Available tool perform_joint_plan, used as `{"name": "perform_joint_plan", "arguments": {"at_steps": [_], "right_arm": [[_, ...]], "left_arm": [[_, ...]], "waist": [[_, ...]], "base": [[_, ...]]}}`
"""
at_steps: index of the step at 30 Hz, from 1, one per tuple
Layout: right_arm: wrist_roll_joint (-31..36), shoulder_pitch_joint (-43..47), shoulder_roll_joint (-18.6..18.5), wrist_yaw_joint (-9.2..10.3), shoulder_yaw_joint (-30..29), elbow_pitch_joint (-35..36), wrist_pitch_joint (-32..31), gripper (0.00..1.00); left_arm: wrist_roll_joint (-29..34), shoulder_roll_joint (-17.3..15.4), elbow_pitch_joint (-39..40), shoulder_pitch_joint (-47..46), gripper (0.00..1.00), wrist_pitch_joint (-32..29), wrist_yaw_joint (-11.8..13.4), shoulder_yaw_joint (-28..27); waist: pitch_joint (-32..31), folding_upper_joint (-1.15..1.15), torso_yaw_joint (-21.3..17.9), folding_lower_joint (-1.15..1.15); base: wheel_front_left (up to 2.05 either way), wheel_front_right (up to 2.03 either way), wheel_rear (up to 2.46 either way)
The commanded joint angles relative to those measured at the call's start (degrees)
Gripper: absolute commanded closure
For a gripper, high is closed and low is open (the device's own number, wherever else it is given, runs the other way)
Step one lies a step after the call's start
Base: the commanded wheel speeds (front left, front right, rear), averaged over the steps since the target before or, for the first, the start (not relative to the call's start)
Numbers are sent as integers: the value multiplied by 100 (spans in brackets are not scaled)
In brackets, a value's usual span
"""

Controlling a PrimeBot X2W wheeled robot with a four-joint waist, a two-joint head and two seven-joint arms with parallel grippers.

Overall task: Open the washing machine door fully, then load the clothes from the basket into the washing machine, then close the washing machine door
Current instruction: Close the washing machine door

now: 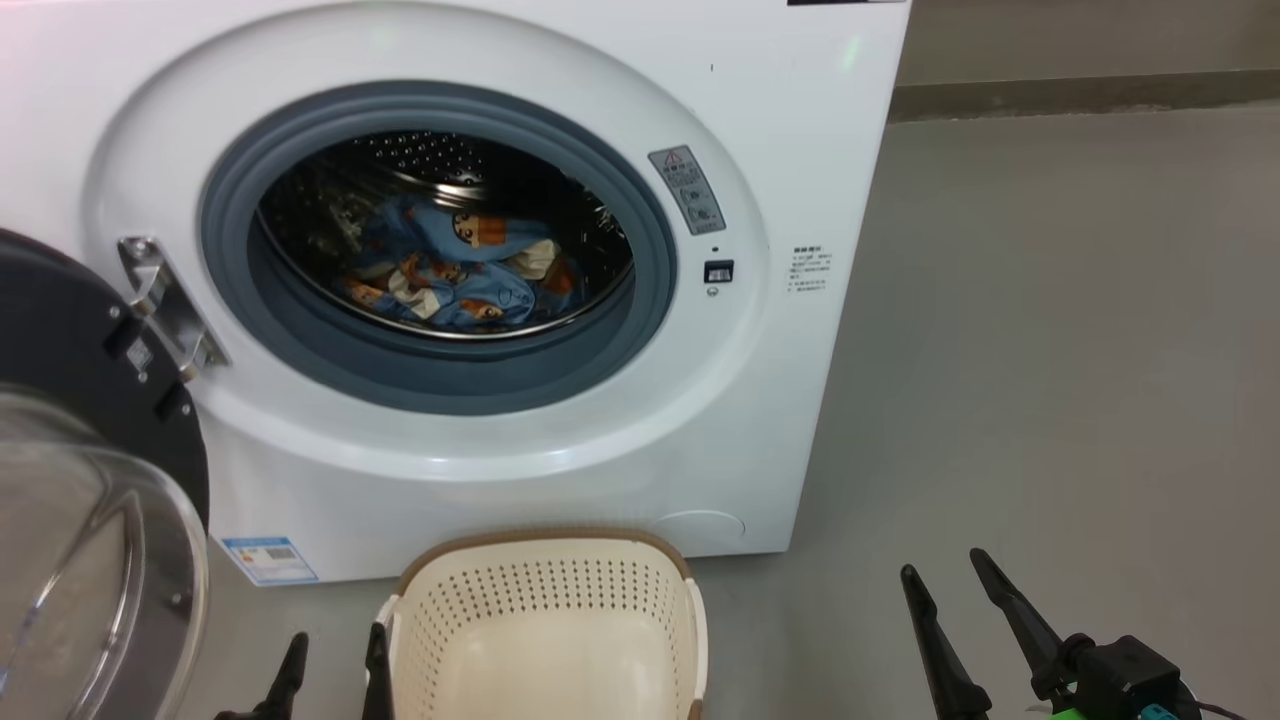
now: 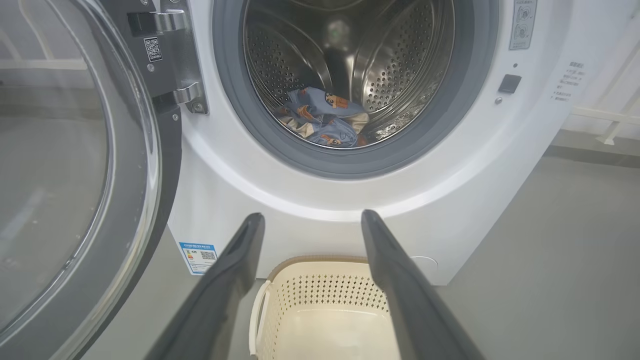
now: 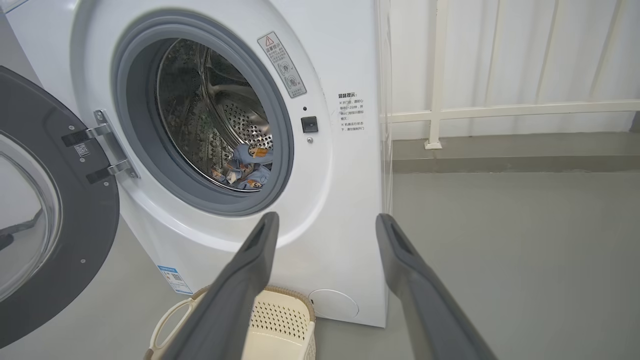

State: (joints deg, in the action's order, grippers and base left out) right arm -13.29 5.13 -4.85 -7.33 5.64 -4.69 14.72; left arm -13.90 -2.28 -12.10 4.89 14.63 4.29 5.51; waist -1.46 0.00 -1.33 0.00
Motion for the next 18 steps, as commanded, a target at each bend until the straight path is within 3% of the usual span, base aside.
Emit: {"name": "perform_joint_plan", "arguments": {"at_steps": [1, 10, 18], "right_arm": [[-15, -35, -23, -16, 154, 143, 28, 0], [-11, -44, -20, -16, 159, 151, 28, 0], [-20, -73, -11, -16, 167, 136, 28, 0]], "left_arm": [[36, -60, 101, -56, 0, 37, 36, -179], [104, -60, 67, -82, 0, 37, 101, -218], [96, -60, 66, -109, 0, 37, 73, -219]], "waist": [[2, 0, 1, 0], [31, 0, -7, 0], [65, 0, -17, 0]], "base": [[-191, 191, 0], [-174, 174, 0], [-62, 62, 0]]}}
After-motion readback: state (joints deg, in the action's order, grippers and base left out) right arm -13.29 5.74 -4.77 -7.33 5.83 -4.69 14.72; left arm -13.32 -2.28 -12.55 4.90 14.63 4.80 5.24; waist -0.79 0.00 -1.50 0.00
